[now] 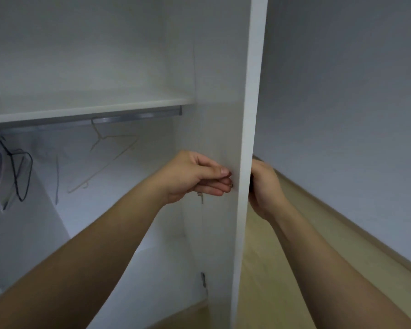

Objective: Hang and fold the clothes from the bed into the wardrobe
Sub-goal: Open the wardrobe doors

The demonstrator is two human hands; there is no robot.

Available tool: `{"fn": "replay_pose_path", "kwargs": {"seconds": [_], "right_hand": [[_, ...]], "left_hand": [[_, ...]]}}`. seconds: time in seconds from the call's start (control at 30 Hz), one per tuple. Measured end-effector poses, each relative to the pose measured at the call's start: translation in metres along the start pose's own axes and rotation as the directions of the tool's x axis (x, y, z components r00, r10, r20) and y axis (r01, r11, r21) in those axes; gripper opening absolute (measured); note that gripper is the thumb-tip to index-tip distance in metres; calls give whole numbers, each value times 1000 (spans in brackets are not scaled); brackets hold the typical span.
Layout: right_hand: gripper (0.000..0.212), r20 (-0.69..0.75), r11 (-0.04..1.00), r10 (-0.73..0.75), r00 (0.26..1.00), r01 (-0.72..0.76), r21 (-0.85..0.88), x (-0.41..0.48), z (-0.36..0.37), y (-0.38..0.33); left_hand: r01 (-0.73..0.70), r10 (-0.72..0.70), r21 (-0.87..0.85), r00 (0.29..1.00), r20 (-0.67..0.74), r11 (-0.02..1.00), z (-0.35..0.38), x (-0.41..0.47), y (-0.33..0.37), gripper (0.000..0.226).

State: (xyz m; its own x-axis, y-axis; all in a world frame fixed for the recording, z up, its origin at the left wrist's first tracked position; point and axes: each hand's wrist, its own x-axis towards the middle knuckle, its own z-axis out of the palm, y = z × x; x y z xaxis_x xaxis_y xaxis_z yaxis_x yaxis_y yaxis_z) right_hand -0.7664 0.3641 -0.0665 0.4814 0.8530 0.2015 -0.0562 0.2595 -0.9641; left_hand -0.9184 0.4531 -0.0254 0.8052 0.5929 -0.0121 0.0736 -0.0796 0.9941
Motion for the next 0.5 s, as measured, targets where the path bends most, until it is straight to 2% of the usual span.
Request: {"fn": "replay_pose_path", "kwargs": {"seconds": [0.07,0.27,0.4,0.5], "right_hand": [[52,-38,1000,3,999,-2,14,-4,-13,-8],[27,-155,999,30,987,-32,-13,-7,-45,-17],[24,-160,997,21,987,-33,-69,-10,-52,-19],[24,-216,996,14,976,-32,-80,-14,-44,-16]], "left_hand": [[-19,19,-3,1000,7,1000,15,11,0,14],[-69,69,-55,998,-3,996,43,38,-7,14],[-106,106,-80,994,-8,991,49,48,-12,12],[-113,117,-96,993,33,989,44,50,-17,10]]}}
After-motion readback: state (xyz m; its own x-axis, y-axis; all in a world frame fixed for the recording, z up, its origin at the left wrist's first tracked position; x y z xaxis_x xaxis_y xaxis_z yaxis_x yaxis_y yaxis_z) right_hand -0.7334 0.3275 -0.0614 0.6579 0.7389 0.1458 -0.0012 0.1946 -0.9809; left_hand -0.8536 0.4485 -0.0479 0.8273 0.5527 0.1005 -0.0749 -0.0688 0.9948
